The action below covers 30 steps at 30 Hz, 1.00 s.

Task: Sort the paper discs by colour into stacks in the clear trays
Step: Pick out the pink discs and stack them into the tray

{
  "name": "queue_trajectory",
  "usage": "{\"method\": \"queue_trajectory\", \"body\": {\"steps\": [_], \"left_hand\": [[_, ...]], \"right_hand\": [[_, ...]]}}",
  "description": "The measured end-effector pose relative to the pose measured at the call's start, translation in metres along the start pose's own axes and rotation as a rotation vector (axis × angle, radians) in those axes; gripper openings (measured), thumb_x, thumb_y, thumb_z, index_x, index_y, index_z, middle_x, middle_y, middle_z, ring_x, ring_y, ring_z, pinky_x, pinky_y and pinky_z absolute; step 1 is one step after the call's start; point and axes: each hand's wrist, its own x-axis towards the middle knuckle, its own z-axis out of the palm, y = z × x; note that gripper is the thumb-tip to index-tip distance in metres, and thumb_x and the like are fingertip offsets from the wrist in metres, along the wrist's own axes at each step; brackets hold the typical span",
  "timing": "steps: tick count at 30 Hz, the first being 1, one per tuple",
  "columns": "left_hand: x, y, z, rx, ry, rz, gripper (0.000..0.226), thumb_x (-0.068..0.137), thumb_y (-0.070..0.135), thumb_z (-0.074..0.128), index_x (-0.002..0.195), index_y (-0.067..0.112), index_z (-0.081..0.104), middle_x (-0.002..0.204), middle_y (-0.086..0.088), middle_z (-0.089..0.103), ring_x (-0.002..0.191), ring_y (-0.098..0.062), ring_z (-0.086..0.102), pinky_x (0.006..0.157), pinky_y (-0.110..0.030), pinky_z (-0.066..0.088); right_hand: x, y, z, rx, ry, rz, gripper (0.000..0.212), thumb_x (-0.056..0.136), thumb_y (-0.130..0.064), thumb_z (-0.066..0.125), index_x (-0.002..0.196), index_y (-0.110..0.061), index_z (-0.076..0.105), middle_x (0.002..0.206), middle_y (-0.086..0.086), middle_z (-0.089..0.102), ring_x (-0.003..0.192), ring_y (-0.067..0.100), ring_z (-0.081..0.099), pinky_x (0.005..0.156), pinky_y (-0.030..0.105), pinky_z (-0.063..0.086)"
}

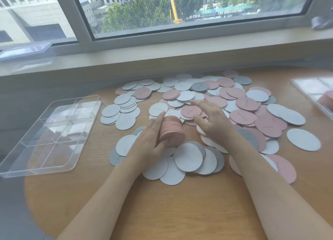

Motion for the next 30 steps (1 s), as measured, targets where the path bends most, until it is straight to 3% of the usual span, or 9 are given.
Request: {"method": "queue_trajectory", "body": {"steps": [2, 5, 8, 12, 18, 21, 24, 28, 30], "left_hand": [[0.0, -0.001, -0.001, -0.019, 0.007, 0.012, 0.08, 0.088, 0.049, 0.05, 0.158, 0.031, 0.016, 0.153, 0.007, 0.037, 0.134, -0.014, 0.04, 0.103, -0.027, 0.033], [-0.001, -0.003, -0.002, -0.03, 0.011, 0.016, 0.079, 0.088, 0.047, 0.053, 0.158, 0.03, 0.02, 0.15, 0.009, 0.039, 0.133, -0.014, 0.042, 0.105, -0.033, 0.037], [-0.001, -0.003, -0.003, -0.046, 0.005, 0.039, 0.08, 0.086, 0.05, 0.051, 0.158, 0.029, 0.022, 0.15, 0.009, 0.04, 0.132, -0.011, 0.042, 0.103, -0.029, 0.036], [-0.003, -0.003, -0.004, -0.065, -0.006, 0.068, 0.077, 0.087, 0.049, 0.054, 0.156, 0.028, 0.027, 0.145, 0.009, 0.044, 0.128, -0.011, 0.046, 0.101, -0.031, 0.039], [-0.004, -0.005, -0.005, -0.122, 0.005, 0.07, 0.074, 0.088, 0.045, 0.059, 0.154, 0.032, 0.029, 0.145, 0.013, 0.046, 0.13, -0.005, 0.045, 0.103, -0.027, 0.039], [-0.004, -0.006, -0.005, -0.139, 0.006, 0.073, 0.075, 0.088, 0.046, 0.059, 0.154, 0.031, 0.029, 0.145, 0.011, 0.046, 0.131, -0.006, 0.045, 0.104, -0.025, 0.037], [-0.004, -0.008, -0.003, -0.152, -0.003, 0.069, 0.08, 0.087, 0.054, 0.055, 0.157, 0.032, 0.023, 0.15, 0.012, 0.042, 0.135, -0.001, 0.04, 0.107, -0.017, 0.033], [-0.003, -0.009, -0.002, -0.131, -0.016, 0.071, 0.085, 0.089, 0.058, 0.05, 0.159, 0.032, 0.01, 0.155, 0.013, 0.036, 0.136, 0.001, 0.038, 0.103, -0.007, 0.028], [-0.002, -0.008, -0.001, -0.102, -0.022, 0.08, 0.085, 0.089, 0.06, 0.046, 0.158, 0.035, 0.003, 0.154, 0.018, 0.032, 0.133, 0.001, 0.037, 0.103, -0.011, 0.031]], "right_hand": [[0.007, 0.007, 0.01, -0.277, -0.001, 0.055, 0.053, 0.094, -0.033, 0.043, 0.144, -0.016, 0.047, 0.146, 0.001, 0.05, 0.136, 0.019, 0.042, 0.12, 0.045, 0.015], [0.008, 0.01, 0.022, -0.495, -0.126, 0.102, 0.052, 0.102, -0.032, 0.041, 0.152, -0.021, 0.033, 0.158, -0.004, 0.033, 0.147, 0.013, 0.025, 0.121, 0.046, -0.001], [0.008, 0.011, 0.024, -0.557, -0.111, 0.089, 0.053, 0.099, -0.037, 0.048, 0.149, -0.022, 0.038, 0.152, -0.004, 0.041, 0.142, 0.014, 0.034, 0.121, 0.046, 0.006], [0.007, 0.013, 0.025, -0.544, 0.016, 0.029, 0.04, 0.091, -0.038, 0.063, 0.128, -0.023, 0.06, 0.127, -0.001, 0.06, 0.121, 0.023, 0.051, 0.107, 0.04, 0.024], [0.005, 0.007, 0.022, -0.379, 0.25, -0.042, 0.02, 0.096, -0.024, 0.051, 0.102, -0.022, 0.07, 0.096, -0.004, 0.071, 0.091, 0.021, 0.063, 0.091, 0.036, 0.033], [-0.006, -0.005, 0.015, -0.043, 0.319, -0.066, 0.018, 0.096, -0.014, 0.055, 0.102, -0.019, 0.071, 0.092, -0.009, 0.072, 0.086, 0.015, 0.065, 0.084, 0.03, 0.045], [-0.014, -0.017, 0.014, 0.258, 0.197, 0.017, 0.021, 0.097, -0.013, 0.058, 0.106, -0.028, 0.07, 0.092, -0.017, 0.072, 0.088, 0.004, 0.065, 0.077, 0.017, 0.048], [-0.014, -0.02, 0.019, 0.3, 0.034, -0.003, 0.026, 0.1, -0.015, 0.055, 0.12, -0.024, 0.069, 0.114, -0.013, 0.07, 0.108, 0.0, 0.062, 0.092, 0.017, 0.045], [-0.015, -0.022, 0.021, 0.29, -0.123, 0.025, 0.034, 0.101, -0.028, 0.054, 0.134, -0.023, 0.06, 0.128, -0.009, 0.064, 0.115, -0.004, 0.056, 0.096, 0.011, 0.039]]}}
